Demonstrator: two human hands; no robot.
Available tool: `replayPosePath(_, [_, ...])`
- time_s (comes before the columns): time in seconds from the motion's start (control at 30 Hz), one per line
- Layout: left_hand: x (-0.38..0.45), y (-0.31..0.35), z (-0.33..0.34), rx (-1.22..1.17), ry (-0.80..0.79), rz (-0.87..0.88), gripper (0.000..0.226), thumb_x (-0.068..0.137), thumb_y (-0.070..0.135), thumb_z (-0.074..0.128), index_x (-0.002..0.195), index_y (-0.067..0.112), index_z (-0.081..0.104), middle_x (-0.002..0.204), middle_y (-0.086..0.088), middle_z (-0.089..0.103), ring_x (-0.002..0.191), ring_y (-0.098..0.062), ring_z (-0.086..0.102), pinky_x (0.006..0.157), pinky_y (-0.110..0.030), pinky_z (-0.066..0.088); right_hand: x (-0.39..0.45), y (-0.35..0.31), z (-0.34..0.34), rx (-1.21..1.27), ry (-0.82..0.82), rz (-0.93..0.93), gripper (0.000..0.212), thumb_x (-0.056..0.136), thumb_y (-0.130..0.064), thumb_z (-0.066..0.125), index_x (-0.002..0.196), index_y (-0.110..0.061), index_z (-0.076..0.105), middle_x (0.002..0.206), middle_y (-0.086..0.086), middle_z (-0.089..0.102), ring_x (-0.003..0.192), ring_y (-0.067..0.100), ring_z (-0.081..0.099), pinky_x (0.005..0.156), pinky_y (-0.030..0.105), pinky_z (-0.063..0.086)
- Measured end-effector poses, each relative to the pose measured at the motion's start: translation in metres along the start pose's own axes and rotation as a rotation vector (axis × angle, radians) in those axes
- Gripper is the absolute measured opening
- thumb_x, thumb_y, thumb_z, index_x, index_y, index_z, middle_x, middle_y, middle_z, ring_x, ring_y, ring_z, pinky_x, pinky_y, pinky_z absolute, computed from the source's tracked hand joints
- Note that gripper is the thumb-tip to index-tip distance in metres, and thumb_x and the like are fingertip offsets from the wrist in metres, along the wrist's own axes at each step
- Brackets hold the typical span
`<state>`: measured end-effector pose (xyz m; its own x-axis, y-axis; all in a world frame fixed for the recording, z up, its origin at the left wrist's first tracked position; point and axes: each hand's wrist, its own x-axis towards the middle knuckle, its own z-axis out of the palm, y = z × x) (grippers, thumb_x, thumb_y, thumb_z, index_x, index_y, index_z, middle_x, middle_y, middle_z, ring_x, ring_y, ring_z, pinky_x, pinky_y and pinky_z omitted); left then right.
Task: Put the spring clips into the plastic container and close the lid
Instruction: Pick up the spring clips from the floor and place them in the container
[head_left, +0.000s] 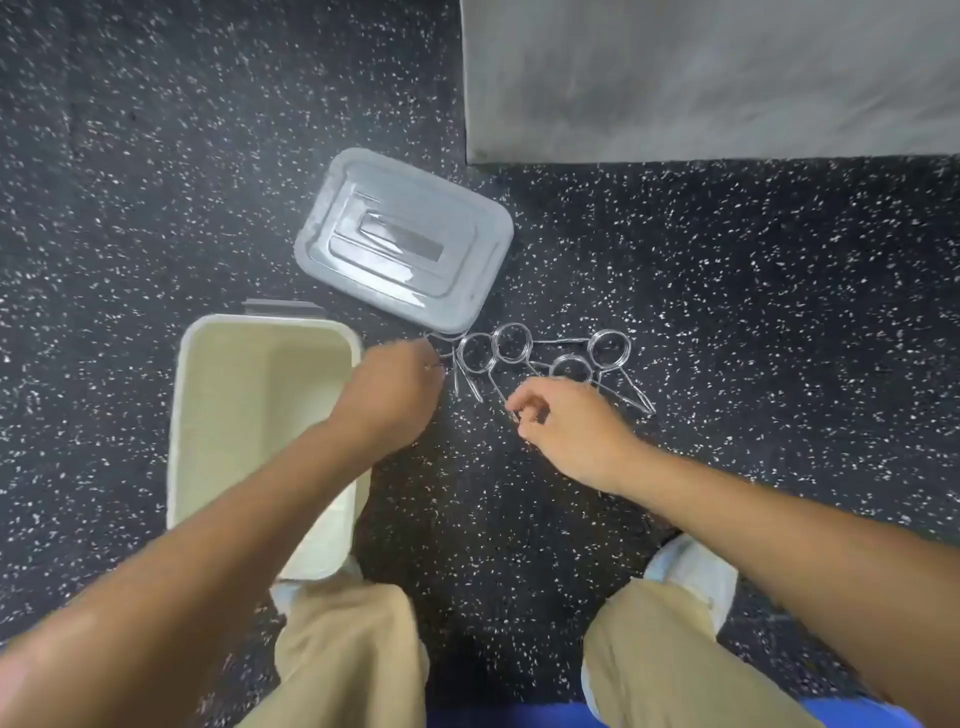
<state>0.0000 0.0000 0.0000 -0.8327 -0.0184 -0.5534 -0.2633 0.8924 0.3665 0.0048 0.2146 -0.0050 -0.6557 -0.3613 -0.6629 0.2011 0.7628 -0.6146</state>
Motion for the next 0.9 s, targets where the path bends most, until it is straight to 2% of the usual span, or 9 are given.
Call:
replayPosePath(0.07, [0.019,-0.002,0.017,0.060,-0.018,0.021,0.033,0.096,0.010,0.040,0.063,0.014,0.042,0.066,-0.005,0.049,0.057,-0.021,0.041,0.051,-0.034,0.028,0.018,0.012,0.006,-0.180,0.055,-0.049,0.028,0.095,-0.012,0.057,0.115,-0.030,0.063,0.098,-0.013,0.059,0.075,0.008,0.058,0.068,0.029,0.050])
replayPosePath(0.13, [0.039,-0.004,0.031,0.137,-0.069,0.023,0.036,0.094,0.007,0.043,0.061,0.021,0.038,0.071,-0.007,0.052,0.061,-0.025,0.046,0.059,-0.034,0.035,0.036,0.023,0.014,-0.340,0.095,-0.111,0.034,0.093,-0.010,0.058,0.122,-0.029,0.061,0.104,-0.009,0.056,0.084,0.014,0.059,0.073,0.035,0.054])
replayPosePath(0.17, [0.050,-0.009,0.043,0.144,-0.077,0.026,0.034,0.093,0.006,0.045,0.062,0.021,0.042,0.075,-0.009,0.056,0.065,-0.028,0.051,0.061,-0.036,0.038,0.046,0.031,0.020,-0.400,0.116,-0.156,0.037,0.092,-0.008,0.059,0.123,-0.027,0.060,0.106,-0.007,0.056,0.088,0.016,0.058,0.075,0.037,0.054])
replayPosePath(0.3, [0.073,-0.017,0.068,0.196,-0.056,0.048,0.018,0.095,0.013,0.043,0.087,0.013,0.059,0.093,-0.010,0.063,0.080,-0.032,0.059,0.069,-0.040,0.047,0.073,0.049,0.038,-0.679,0.182,-0.315,0.049,0.081,-0.003,0.067,0.127,-0.018,0.058,0.110,0.000,0.054,0.096,0.019,0.050,0.083,0.034,0.047])
replayPosePath(0.4, [0.084,-0.023,0.079,0.257,-0.021,0.106,0.021,0.096,0.012,0.044,0.108,0.014,0.062,0.095,-0.008,0.064,0.083,-0.033,0.062,0.076,-0.048,0.056,0.092,0.056,0.051,-0.793,0.198,-0.383,0.061,0.071,-0.001,0.070,0.129,-0.012,0.057,0.109,0.005,0.053,0.094,0.023,0.048,0.076,0.034,0.037])
replayPosePath(0.47, [0.091,-0.027,0.082,0.313,-0.019,0.130,0.024,0.096,0.009,0.044,0.113,0.017,0.060,0.095,-0.008,0.065,0.083,-0.033,0.062,0.073,-0.046,0.055,0.101,0.058,0.055,-0.837,0.209,-0.413,0.058,0.067,0.005,0.066,0.123,-0.008,0.059,0.108,0.007,0.052,0.093,0.025,0.047,0.073,0.034,0.031])
replayPosePath(0.53, [0.095,-0.027,0.082,0.372,-0.037,0.110,0.026,0.095,0.007,0.043,0.113,0.017,0.058,0.095,-0.008,0.066,0.082,-0.033,0.061,0.068,-0.043,0.052,0.108,0.060,0.057,-0.861,0.214,-0.440,0.050,0.064,0.007,0.066,0.112,-0.006,0.061,0.109,0.009,0.053,0.094,0.026,0.048,0.074,0.035,0.032])
replayPosePath(0.73, [0.107,-0.032,0.079,0.551,0.024,0.189,0.019,0.091,0.003,0.053,0.093,0.021,0.058,0.076,-0.001,0.059,0.065,-0.026,0.059,0.059,-0.039,0.050,0.128,0.066,0.054,-0.915,0.261,-0.541,0.030,0.050,0.010,0.070,0.070,-0.009,0.059,0.082,0.008,0.053,0.072,0.026,0.046,0.065,0.034,0.022])
replayPosePath(0.9, [0.115,-0.030,0.076,0.516,-0.009,0.225,0.020,0.096,0.019,0.049,0.077,0.022,0.047,0.075,0.000,0.055,0.065,-0.024,0.054,0.057,-0.034,0.038,0.140,0.068,0.050,-0.952,0.299,-0.657,0.023,0.059,0.011,0.062,0.067,-0.010,0.057,0.077,0.007,0.050,0.071,0.026,0.046,0.067,0.034,0.018])
